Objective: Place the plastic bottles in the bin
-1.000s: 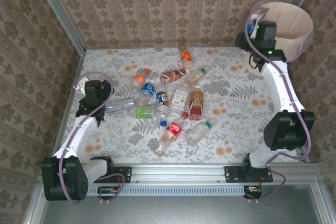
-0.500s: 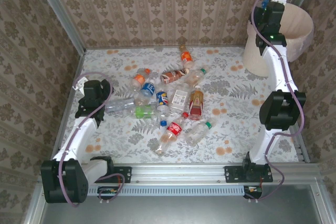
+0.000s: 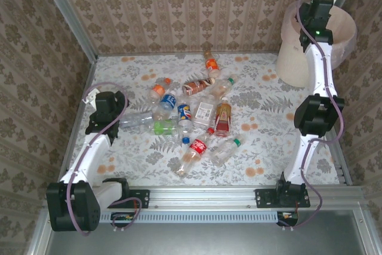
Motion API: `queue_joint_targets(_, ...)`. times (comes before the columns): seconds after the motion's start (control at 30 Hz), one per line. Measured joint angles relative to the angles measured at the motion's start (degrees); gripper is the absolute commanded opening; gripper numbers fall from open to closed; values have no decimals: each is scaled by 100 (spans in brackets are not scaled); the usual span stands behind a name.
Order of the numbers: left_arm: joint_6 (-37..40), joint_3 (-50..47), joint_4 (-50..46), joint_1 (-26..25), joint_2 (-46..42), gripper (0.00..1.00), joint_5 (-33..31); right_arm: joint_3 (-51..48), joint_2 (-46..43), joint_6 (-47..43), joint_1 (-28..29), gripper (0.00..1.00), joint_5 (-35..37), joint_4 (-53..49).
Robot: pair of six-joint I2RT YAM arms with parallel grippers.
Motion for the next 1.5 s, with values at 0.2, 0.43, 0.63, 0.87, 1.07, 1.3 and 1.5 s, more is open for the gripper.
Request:
queue_joint_targets(0.2,-2,-2,0,0,0,100,-2,59,79,-258,44,63,-9,-404)
queue_joint_targets(0.43,-4,-11,-2,0,2,100,-2,96,79,-361,35,64,-205,-664)
queue_joint_targets(0.63,-9,-11,-2,0,2,100,-7,254,94,-345,37,65,-970,-1250)
queue_joint_targets(0.87,-17,-11,-2,0,92,100,-15,640,144,-330,37,65,-1360,-1978)
queue_joint_targets(1.07,-52,-11,-4,0,181,100,-11,931,289,-378,39,72,-1945,-2282)
queue_joint_targets(1.3,-81,-11,-24,0,184,100,-2,1139,597,-387,35,79,-2583,-2411)
queue_joint_targets(1.5,-81,-11,-96,0,184,100,-2,1360,769,-367,26,80,-2940,-2424)
